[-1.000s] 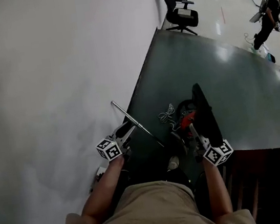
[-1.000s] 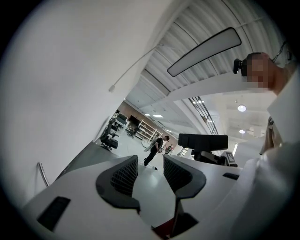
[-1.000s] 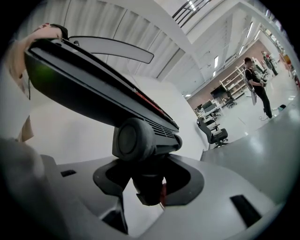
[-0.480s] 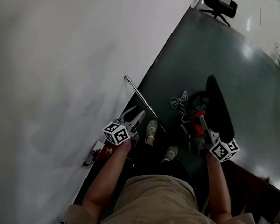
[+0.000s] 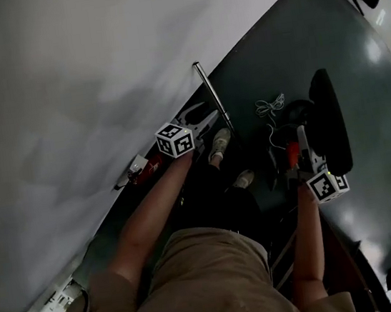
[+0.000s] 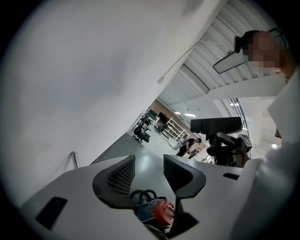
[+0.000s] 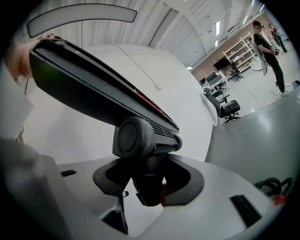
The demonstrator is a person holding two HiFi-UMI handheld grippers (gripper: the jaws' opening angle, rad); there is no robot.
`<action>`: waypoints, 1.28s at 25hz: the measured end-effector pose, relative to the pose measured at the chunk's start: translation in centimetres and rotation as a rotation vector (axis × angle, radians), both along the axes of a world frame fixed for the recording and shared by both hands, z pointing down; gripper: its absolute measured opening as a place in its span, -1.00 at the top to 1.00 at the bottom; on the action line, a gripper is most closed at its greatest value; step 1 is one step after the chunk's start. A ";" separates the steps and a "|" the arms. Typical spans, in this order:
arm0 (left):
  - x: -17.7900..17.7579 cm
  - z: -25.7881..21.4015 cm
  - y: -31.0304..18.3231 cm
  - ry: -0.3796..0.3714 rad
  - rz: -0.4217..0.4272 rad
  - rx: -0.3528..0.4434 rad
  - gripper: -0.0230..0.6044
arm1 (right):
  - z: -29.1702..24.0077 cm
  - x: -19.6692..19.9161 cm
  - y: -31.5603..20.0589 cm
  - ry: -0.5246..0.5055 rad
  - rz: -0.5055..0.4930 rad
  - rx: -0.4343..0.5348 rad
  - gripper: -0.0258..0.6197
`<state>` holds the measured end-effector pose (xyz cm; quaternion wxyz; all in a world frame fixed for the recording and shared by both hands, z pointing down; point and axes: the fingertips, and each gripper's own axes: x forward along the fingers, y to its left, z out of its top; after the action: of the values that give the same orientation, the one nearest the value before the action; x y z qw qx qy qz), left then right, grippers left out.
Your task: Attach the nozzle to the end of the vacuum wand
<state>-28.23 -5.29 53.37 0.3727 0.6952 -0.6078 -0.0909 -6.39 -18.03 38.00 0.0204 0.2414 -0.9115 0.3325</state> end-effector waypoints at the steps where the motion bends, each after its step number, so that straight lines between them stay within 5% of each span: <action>1: -1.1 1.7 -0.4 -0.001 0.002 -0.021 0.35 | 1.0 -1.1 -0.6 0.000 -0.007 0.002 0.33; 12: -10.7 25.6 -3.3 0.071 -0.028 -0.317 0.21 | 18.6 -10.1 -4.8 0.037 -0.038 -0.065 0.33; 21: -11.9 34.2 -4.6 0.059 -0.032 -0.460 -0.07 | 25.3 -11.3 -3.9 0.077 -0.046 -0.122 0.33; 32: -10.3 41.0 -8.8 0.012 -0.037 -0.474 -0.19 | 28.1 -8.9 -7.7 0.087 0.076 -0.135 0.33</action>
<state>-38.54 -14.07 94.40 0.5275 0.5765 -0.6225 0.0434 -15.34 -25.72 66.10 0.0634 0.2882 -0.8754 0.3829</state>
